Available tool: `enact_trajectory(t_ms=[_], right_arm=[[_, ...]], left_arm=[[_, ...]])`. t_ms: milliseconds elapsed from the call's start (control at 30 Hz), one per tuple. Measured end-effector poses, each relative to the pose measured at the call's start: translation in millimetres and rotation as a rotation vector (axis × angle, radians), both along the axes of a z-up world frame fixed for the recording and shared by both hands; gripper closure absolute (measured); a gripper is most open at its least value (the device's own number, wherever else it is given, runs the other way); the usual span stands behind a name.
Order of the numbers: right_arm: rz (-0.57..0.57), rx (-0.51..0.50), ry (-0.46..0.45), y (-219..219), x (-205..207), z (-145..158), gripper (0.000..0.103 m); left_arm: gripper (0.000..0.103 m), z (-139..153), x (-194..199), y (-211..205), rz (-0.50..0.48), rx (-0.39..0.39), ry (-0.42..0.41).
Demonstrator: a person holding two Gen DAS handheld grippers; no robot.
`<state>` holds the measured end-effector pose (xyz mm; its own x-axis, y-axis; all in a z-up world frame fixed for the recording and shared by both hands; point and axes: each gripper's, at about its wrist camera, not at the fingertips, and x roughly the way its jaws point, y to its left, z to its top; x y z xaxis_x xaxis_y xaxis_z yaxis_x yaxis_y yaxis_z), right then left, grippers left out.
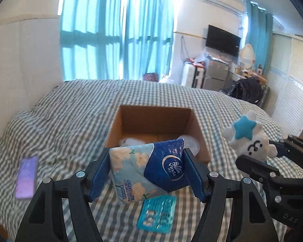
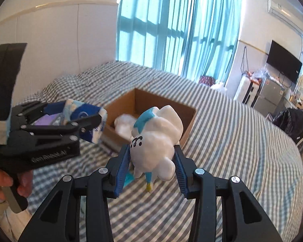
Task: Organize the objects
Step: 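Lower tissue pack and plush toy into the box and open both grippers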
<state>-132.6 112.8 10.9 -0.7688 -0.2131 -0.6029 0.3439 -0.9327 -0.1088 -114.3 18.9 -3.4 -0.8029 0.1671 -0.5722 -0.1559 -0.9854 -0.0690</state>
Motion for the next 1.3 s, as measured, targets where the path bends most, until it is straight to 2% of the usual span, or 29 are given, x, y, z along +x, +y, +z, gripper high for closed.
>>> enact_trajectory(t_ms=[167, 367, 600, 767, 1067, 1300], right_arm=[[-0.011, -0.007, 0.024, 0.5, -32.4, 11.8, 0.061], [-0.021, -0.027, 0.026, 2.4, -81.4, 14.3, 0.061], [-0.031, -0.033, 0.013, -0.6, -140.7, 2.0, 0.061], [-0.040, -0.051, -0.026, -2.9, -178.2, -22.5, 0.061], [-0.051, -0.066, -0.117, 6.1, -207.7, -72.1, 0.061], [-0.059, -0.090, -0.131, 15.7, -210.1, -77.9, 0.060]], left_arm=[[0.032, 10.9, -32.4, 3.9, -0.007, 0.003, 0.029], [0.032, 9.9, -77.9, 7.1, -0.010, -0.006, 0.031], [0.032, -10.9, -128.3, 11.9, -0.012, -0.016, 0.003], [0.032, -33.3, -153.7, 11.7, -0.011, -0.029, -0.025], [0.032, -77.0, -178.7, 15.6, -0.027, -0.055, -0.101], [0.030, -75.6, -180.1, 17.6, -0.037, -0.064, -0.099]])
